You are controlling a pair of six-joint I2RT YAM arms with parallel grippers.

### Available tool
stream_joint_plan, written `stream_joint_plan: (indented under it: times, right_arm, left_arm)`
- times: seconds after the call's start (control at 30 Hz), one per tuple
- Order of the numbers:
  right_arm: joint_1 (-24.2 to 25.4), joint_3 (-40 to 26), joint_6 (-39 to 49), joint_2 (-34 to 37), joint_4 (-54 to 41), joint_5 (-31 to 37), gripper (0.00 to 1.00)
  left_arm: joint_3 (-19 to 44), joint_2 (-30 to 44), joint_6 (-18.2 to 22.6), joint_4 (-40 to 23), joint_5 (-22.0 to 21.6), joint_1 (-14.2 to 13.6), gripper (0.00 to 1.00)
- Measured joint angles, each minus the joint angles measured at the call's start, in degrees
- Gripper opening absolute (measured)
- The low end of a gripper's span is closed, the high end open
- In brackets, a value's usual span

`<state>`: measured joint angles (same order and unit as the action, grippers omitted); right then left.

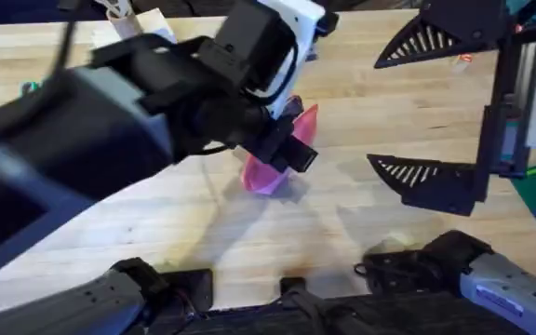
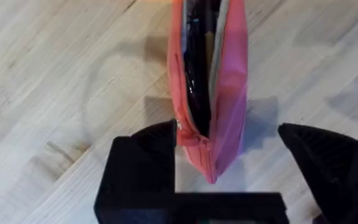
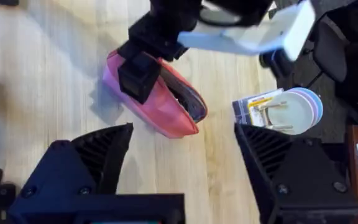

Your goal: Unzip the bag, pick up the pens from the table one at a time and place them inside, then zip the bag closed.

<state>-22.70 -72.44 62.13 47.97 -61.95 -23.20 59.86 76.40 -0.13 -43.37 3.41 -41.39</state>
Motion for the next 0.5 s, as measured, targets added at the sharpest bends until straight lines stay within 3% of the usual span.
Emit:
stream_joint_plan:
  times: [0.5]
  right_arm:
    - [0.0, 0.0, 0.0, 0.0, 0.0, -0.02, 0.997]
  left_arm:
    - [0.0, -6.82, 3.96, -7.88, -3.88, 0.0, 0.993]
